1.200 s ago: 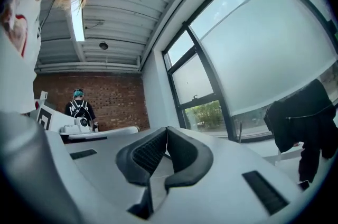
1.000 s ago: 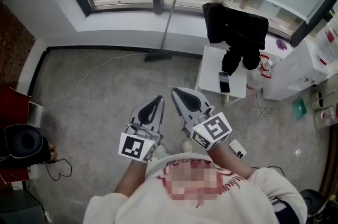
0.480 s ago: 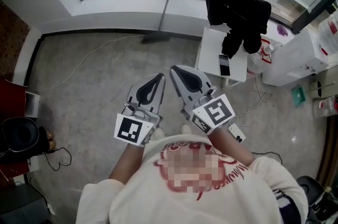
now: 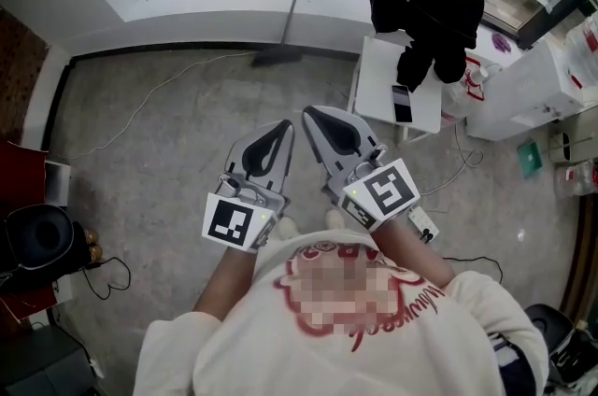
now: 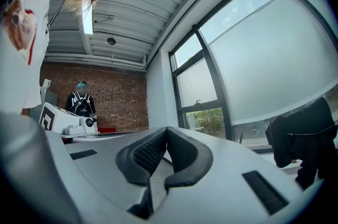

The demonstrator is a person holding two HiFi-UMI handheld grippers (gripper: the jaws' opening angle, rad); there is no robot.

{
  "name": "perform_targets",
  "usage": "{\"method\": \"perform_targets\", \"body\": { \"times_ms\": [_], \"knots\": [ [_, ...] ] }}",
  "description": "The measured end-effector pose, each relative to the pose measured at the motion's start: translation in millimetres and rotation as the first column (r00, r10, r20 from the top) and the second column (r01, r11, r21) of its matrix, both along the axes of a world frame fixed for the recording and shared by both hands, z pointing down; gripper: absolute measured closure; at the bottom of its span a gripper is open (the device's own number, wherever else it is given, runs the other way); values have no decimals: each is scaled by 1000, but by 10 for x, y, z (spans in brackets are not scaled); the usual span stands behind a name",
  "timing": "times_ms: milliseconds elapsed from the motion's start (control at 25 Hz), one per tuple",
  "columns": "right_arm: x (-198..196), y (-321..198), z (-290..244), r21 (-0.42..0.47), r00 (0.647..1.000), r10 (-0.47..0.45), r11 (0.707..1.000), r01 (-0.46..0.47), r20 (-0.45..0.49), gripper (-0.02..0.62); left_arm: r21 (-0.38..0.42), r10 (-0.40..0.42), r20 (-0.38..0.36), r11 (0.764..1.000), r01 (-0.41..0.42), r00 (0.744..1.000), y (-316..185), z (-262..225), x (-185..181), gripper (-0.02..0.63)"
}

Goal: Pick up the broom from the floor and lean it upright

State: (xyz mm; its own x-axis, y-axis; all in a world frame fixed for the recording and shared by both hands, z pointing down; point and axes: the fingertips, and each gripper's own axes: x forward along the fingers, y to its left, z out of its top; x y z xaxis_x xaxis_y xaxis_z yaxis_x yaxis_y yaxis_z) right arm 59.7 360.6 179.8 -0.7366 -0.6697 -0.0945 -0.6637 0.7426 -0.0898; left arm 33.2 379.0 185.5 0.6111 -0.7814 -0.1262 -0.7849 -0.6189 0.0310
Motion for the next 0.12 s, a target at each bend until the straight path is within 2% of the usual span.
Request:
{"method": "perform_targets", "body": {
  "times_ms": [120],
  "knots": [
    [-17, -52, 10, 4, 1000, 3, 1000, -3, 1, 571, -11, 1, 27, 1000, 0, 1000, -48, 50, -34, 584]
  ]
}}
